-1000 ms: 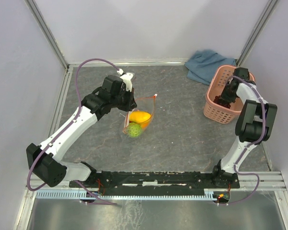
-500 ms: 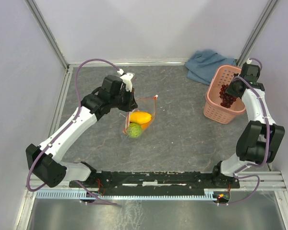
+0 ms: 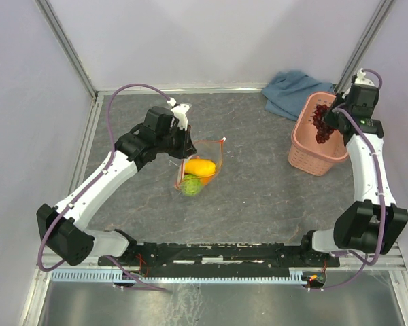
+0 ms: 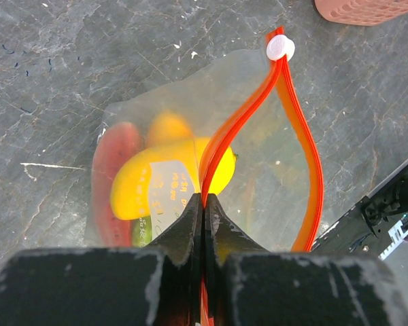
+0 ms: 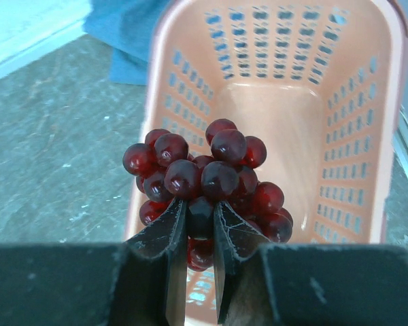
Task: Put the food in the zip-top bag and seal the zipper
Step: Pick up the fake fruit from the bin, then place the fake fruit in the zipper food storage bag.
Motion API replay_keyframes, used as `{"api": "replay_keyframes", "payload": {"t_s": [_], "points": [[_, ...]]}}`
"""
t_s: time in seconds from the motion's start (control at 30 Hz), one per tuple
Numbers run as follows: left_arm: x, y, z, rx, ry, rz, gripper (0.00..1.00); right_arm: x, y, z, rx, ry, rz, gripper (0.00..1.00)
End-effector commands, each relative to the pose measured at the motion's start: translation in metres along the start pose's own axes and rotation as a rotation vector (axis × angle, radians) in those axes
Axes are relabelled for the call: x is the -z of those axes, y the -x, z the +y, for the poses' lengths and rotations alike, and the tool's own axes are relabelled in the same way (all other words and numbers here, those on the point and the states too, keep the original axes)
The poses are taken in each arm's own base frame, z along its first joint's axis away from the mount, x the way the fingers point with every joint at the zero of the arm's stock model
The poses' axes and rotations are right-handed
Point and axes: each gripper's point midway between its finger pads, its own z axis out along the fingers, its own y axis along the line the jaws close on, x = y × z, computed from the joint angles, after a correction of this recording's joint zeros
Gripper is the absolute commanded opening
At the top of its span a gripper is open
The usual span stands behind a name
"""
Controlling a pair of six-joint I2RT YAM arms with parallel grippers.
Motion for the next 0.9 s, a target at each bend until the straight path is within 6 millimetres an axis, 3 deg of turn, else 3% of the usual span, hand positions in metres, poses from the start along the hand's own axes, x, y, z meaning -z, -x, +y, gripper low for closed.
{"api": "replay_keyframes", "payload": {"t_s": [0.0, 0.23, 0.5, 0.73, 0.87], "points": [[0.008, 0.018, -0.012, -0.055, -0.065, -0.074, 0.03, 0.045, 0.048, 0.05, 0.057, 0.166, -0.153, 0.02], [0.008, 0.017, -0.012, -0.055, -0.066, -0.074, 0.03, 0.094, 0.056, 0.119, 0.132, 0.402, -0.202, 0.02], [0.006, 0.017, -0.011, -0.054, -0.062, -0.07, 0.03, 0.151, 0.039, 0.209, 0.164, 0.777, -0.208, 0.02], [0.006, 0.017, -0.012, -0.055, -0.067, -0.071, 0.03, 0.196, 0.027, 0.259, 0.15, 1.048, -0.238, 0.02], [0.008, 0.018, -0.013, -0.053, -0.073, -0.079, 0.03, 0.219, 0.01, 0.286, 0.165, 1.178, -0.224, 0.02]]}}
